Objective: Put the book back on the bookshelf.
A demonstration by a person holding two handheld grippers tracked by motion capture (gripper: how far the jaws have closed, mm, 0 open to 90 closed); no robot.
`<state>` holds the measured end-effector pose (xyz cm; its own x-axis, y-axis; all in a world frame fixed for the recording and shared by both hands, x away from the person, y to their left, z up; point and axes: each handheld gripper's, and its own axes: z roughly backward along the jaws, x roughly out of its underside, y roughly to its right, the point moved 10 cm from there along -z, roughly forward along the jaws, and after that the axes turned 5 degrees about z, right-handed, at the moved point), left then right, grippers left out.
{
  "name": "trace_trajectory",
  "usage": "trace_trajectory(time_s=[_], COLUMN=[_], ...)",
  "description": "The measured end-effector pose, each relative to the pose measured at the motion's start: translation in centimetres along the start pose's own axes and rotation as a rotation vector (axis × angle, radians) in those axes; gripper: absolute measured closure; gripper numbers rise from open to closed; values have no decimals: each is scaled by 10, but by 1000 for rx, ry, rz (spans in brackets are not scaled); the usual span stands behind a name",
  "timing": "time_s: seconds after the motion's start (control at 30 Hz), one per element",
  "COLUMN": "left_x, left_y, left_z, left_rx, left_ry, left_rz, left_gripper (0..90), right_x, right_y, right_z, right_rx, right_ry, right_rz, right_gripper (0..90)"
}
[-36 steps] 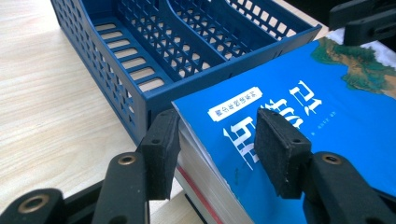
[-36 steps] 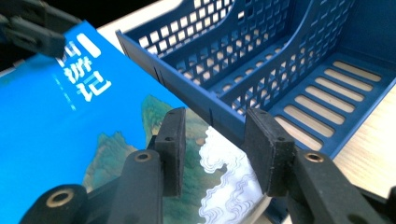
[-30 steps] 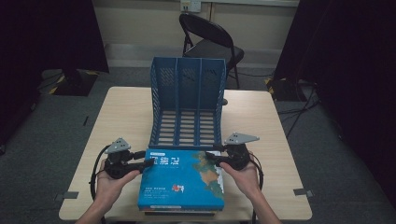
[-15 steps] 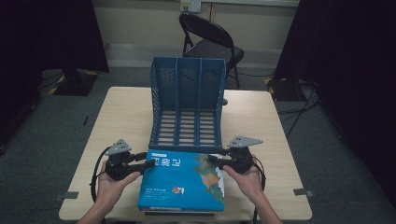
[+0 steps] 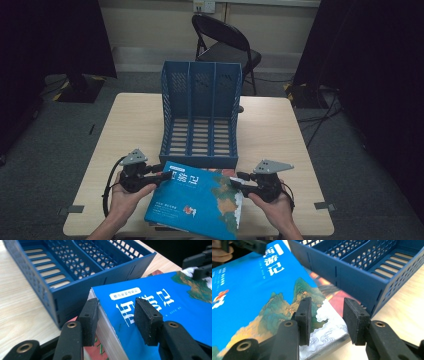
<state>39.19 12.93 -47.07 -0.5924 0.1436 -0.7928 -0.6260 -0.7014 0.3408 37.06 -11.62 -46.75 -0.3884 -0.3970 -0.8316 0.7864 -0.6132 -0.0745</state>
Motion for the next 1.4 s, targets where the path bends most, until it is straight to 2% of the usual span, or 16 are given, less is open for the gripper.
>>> trace_trajectory(time_s=[0.07, 0.1, 0.23, 0.33, 0.43, 0.5, 0.53, 0.73, 0.77, 0.83, 0.97, 1.0, 1.1, 1.2, 1.3, 1.4], left_x=[0, 1, 5, 16, 15, 14, 12, 6, 5, 2, -3, -6, -9, -14, -15, -14], left_y=[2, 3, 6, 9, 9, 10, 10, 10, 11, 12, 14, 17, 20, 22, 22, 22], left_z=[-2, -1, 5, 17, 17, 16, 14, 3, 1, -2, -13, -18, -24, -31, -32, -30], left_rx=[19, 13, 26, 49, 43, 28, 21, 49, 44, 51, 68, 63, 73, 74, 72, 77], left_ry=[1, -1, -16, -25, -30, -60, -83, -73, -79, -84, -96, -108, -113, -138, -152, -123], left_rz=[8, -5, 1, 15, 21, -3, -25, -20, -36, -52, -43, -62, -67, -93, -102, -88], left_gripper=[547, 549, 548, 571, 583, 587, 587, 613, 617, 625, 637, 638, 641, 646, 648, 648], right_x=[4, 6, 3, -7, -12, -22, -24, -21, -19, -14, -8, -3, 2, 6, 4, -11], right_y=[-5, -8, -7, -8, -9, -10, -10, -12, -15, -17, -20, -23, -26, -31, -30, -23], right_z=[6, 9, 8, 3, -1, -6, -7, -14, -15, -15, -6, 0, 5, 13, 12, 4], right_rx=[-3, 0, -9, -34, -34, -43, -45, -77, -95, -87, -87, -87, -91, -102, -116, -116], right_ry=[-3, -2, -4, 2, -3, 10, 11, -8, -14, -25, -42, -43, -41, -48, -48, -35], right_rz=[1, 6, 11, 33, 51, 67, 65, 61, 54, 59, 66, 68, 61, 62, 61, 78], right_gripper=[596, 595, 599, 600, 603, 649, 667, 722, 725, 726, 745, 748, 749, 749, 726, 683])
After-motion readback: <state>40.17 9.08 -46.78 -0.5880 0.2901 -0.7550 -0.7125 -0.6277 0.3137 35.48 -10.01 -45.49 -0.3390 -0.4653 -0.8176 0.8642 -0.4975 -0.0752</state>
